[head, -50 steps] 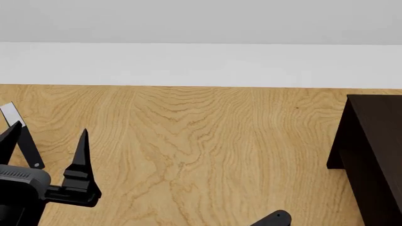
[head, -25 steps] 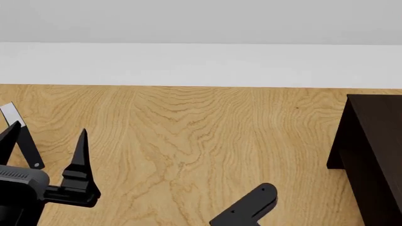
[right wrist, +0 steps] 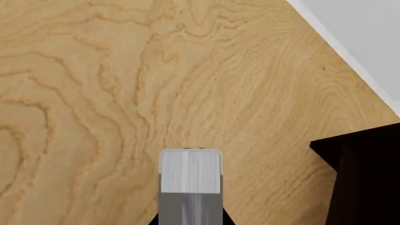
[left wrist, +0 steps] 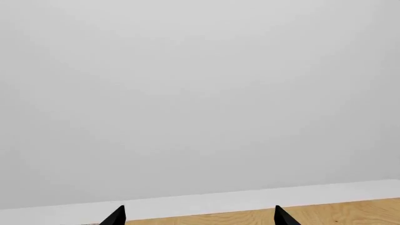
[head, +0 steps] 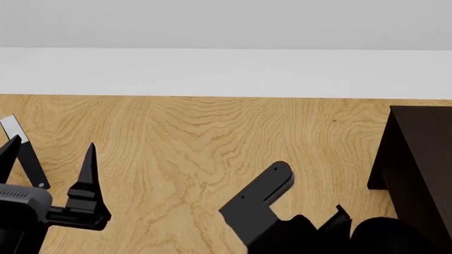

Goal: Pick up the book on the right and place it on the cabinet shelf.

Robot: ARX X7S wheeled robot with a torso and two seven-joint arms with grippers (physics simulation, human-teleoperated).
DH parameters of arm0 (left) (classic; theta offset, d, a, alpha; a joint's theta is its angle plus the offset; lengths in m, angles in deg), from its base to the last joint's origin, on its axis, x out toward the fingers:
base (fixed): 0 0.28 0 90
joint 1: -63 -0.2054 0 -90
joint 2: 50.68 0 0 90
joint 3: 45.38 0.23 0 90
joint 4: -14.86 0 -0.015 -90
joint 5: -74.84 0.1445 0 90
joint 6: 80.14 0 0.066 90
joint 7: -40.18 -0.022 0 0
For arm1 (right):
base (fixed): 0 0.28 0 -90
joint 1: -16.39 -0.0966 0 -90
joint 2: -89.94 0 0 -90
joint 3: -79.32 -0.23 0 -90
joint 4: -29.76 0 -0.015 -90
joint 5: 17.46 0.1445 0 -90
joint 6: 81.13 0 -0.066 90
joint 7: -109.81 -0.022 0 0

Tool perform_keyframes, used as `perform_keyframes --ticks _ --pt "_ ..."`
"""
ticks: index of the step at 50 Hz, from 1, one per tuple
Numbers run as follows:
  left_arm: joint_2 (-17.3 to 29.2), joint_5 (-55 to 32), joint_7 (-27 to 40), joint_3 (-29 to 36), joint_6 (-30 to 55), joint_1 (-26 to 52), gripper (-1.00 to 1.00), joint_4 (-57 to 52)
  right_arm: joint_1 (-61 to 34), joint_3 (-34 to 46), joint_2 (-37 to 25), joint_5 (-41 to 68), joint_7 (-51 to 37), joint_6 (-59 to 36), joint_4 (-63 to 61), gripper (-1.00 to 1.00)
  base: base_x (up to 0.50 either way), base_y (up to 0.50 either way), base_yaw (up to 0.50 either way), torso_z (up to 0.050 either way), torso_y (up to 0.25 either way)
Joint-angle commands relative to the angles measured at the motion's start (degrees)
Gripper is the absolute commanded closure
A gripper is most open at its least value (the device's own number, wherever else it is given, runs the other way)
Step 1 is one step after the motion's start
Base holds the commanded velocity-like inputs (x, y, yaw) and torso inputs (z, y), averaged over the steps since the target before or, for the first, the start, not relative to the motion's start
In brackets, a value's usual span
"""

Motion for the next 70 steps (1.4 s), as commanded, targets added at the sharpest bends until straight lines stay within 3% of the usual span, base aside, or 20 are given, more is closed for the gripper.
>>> perform_keyframes --ticks 1,14,27,49,70 --pt "0.21 -0.68 -0.08 -0.45 -0.46 0.12 -1.0 0.78 -4.84 5.05 3.69 -11.7 4.03 1.52 5.71 1.0 0.0 0.0 0.0 0.0 0.0" --pt "-0.14 -1.36 0.69 -0.64 0.93 2.72 -1.0 1.31 -8.54 14.1 10.53 -22.24 10.13 5.77 17.84 1.0 0.0 0.0 0.0 0.0 0.002" --pt "-0.42 -0.96 0.16 0.28 -0.24 3.67 -1.0 4.27 -8.22 19.64 17.35 -31.86 10.55 13.43 31.9 1.0 0.0 0.0 0.0 0.0 0.001" --pt "0.05 -1.87 0.52 -0.07 -0.26 3.75 -1.0 4.16 -8.98 31.14 33.78 -45.51 14.91 23.4 66.04 1.0 0.0 0.0 0.0 0.0 0.001" --pt "0.28 -2.35 0.77 0.1 -0.4 4.04 -1.0 4.49 -9.53 35.95 33.87 -40.12 3.45 22.59 69.19 1.0 0.0 0.0 0.0 0.001 0.001"
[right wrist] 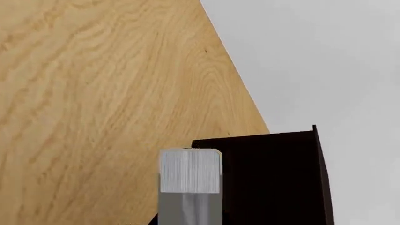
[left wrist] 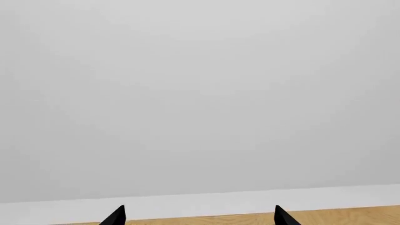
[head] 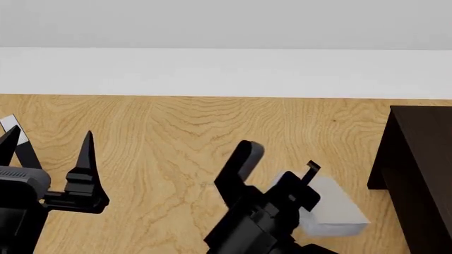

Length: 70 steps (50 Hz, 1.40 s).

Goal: Pick up the book on the right and place it on the cabinet shelf.

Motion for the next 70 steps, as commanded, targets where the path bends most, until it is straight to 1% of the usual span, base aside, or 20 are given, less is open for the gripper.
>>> perform_keyframes --ticks 1,17,26,46,70 --pt "0.12 -0.26 0.12 0.09 -0.14 0.17 -1.0 0.22 -0.67 2.9 0.92 -5.09 -5.08 -1.42 3.3 1.0 0.0 0.0 0.0 0.0 0.0" --pt "0.2 -0.59 0.18 0.23 -0.53 0.4 -1.0 0.87 -0.14 2.61 0.92 -6.39 -13.09 -0.13 6.25 1.0 0.0 0.0 0.0 0.0 0.001" --pt "0.31 -0.82 0.24 0.2 -0.75 0.45 -1.0 1.15 0.77 2.56 0.92 -8.92 -15.53 -0.71 7.17 1.0 0.0 0.0 0.0 0.0 0.002" --pt "0.31 -1.09 0.25 0.55 -1.19 0.97 -1.0 2.39 3.01 2.41 0.92 -10.82 -15.14 1.7 8.59 1.0 0.0 0.0 0.0 0.0 0.001" --pt "0.53 -1.18 0.48 1.13 -1.34 1.24 -1.0 2.95 5.57 1.79 0.92 -12.87 -15.21 2.0 11.93 1.0 0.0 0.0 0.0 0.0 0.001"
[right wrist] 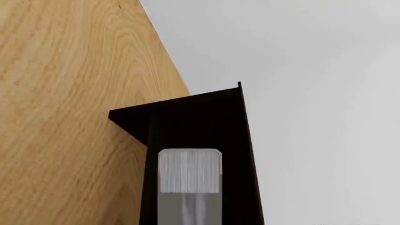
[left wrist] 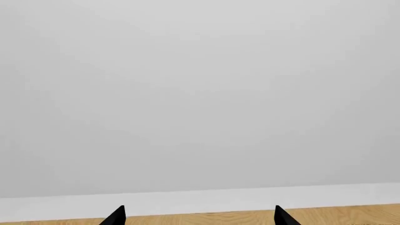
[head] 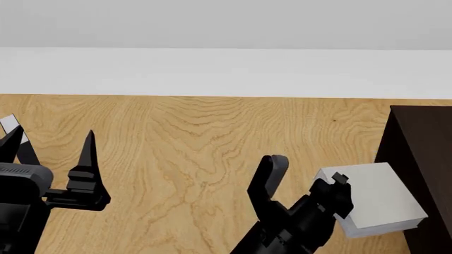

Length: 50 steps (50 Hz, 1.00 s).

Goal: Pick up the book on the right and place it on the cabinet shelf.

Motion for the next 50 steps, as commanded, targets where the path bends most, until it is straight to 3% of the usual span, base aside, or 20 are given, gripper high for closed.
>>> perform_keyframes --ticks 1,50 --pt "0.06 0.0 0.11 0.31 -0.1 0.17 -1.0 0.37 0.37 2.5 0.0 -6.03 -0.83 -2.26 1.73 1.0 0.0 0.0 0.0 0.0 0.0" --pt "0.23 0.01 0.3 1.61 -1.05 0.9 -1.0 2.31 2.84 0.38 0.0 -9.31 -0.78 0.56 8.16 1.0 0.0 0.0 0.0 0.0 0.001"
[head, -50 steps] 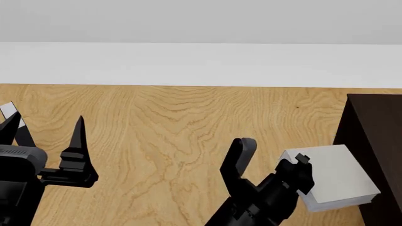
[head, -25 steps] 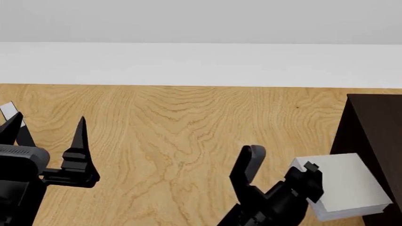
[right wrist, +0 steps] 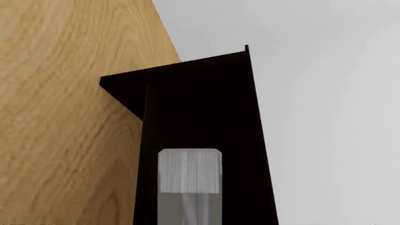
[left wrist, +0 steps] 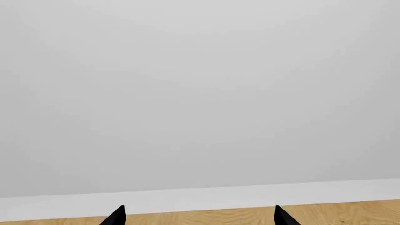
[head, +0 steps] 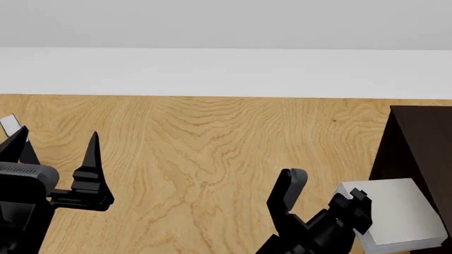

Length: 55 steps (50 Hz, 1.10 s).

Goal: Pick up the book on the right and place it on the cabinet shelf.

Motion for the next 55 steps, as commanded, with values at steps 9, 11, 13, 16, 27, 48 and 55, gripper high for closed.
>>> perform_keyframes --ticks 9,11,13,16,27,48,55 --pt "-0.03 0.14 0.05 0.67 -0.36 0.38 -1.0 0.95 0.28 2.1 0.0 -6.74 -1.1 -2.03 3.44 1.0 0.0 0.0 0.0 0.0 0.001" --pt "-0.01 0.18 0.05 0.76 -0.43 0.37 -1.0 0.99 0.48 1.87 0.0 -7.04 -1.15 -1.71 3.82 1.0 0.0 0.0 0.0 0.0 0.0" --pt "0.0 0.22 0.06 0.83 -0.51 0.37 -1.0 1.06 0.7 1.55 0.0 -7.18 -1.12 -1.45 4.2 1.0 0.0 0.0 0.0 0.0 0.005" --pt "-0.01 0.25 0.09 0.91 -0.58 0.44 -1.0 1.27 1.07 1.2 0.0 -7.69 -1.04 -1.06 4.7 1.0 0.0 0.0 0.0 0.0 0.0" --pt "-0.24 1.06 0.19 1.94 -0.83 0.89 -1.0 2.6 2.26 -4.3 -0.01 -14.97 0.84 -0.17 5.56 1.0 0.0 0.0 0.0 0.0 0.001" --pt "-1.87 4.81 0.14 5.0 -3.77 3.62 -1.0 10.52 4.35 -20.38 -1.94 -34.31 5.37 -0.3 5.57 1.0 0.0 0.0 0.0 0.0 0.001" --pt "-2.11 5.38 -0.02 5.55 -4.51 4.17 -1.0 12.7 4.61 -20.52 -2.52 -34.37 5.74 -0.44 5.57 1.0 0.0 0.0 0.0 0.0 0.001"
